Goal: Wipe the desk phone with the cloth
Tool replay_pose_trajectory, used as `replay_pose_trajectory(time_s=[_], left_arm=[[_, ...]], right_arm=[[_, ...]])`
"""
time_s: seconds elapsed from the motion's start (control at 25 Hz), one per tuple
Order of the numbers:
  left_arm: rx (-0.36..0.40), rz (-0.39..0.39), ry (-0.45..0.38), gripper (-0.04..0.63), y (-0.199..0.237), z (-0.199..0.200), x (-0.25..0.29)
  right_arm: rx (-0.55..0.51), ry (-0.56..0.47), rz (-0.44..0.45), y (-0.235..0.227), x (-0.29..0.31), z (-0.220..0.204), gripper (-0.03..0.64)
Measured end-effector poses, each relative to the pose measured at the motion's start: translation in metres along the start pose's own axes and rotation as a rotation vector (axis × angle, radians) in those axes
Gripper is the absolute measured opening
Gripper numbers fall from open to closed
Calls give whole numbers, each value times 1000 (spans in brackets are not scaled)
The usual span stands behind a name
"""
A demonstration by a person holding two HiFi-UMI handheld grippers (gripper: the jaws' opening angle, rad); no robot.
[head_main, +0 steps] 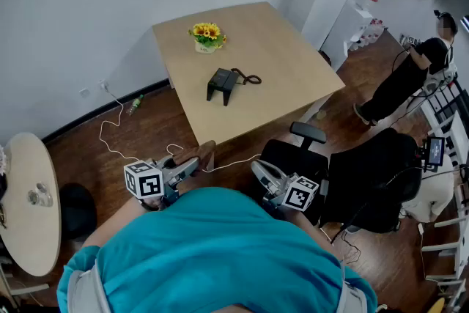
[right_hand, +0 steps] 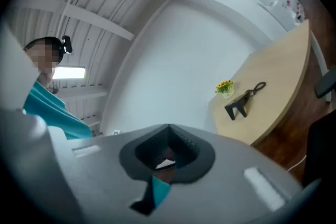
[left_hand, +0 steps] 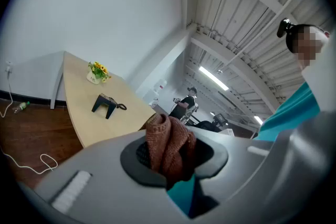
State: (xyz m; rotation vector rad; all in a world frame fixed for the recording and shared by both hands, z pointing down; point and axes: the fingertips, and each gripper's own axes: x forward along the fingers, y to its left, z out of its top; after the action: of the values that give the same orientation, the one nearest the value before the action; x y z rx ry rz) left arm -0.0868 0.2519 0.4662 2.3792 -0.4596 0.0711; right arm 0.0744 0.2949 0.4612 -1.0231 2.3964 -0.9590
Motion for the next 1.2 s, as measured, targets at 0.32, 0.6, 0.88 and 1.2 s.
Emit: replay_pose_trajectory(time_s=[0.32, 0.6, 0.88, 1.2], left_arm=[[18, 4, 24, 89, 1, -4, 21], [-35, -37, -23, 89, 82, 53, 2], [-8, -94, -27, 89, 175, 145, -20], [-44, -100, 26, 89, 236, 160, 36]], right_arm=[[41, 52, 0, -35, 0, 2, 3], [102, 98, -30, -63, 93, 8, 30], [193, 79, -160, -117, 183, 30, 140], [323, 49, -279, -236, 193, 73, 199]])
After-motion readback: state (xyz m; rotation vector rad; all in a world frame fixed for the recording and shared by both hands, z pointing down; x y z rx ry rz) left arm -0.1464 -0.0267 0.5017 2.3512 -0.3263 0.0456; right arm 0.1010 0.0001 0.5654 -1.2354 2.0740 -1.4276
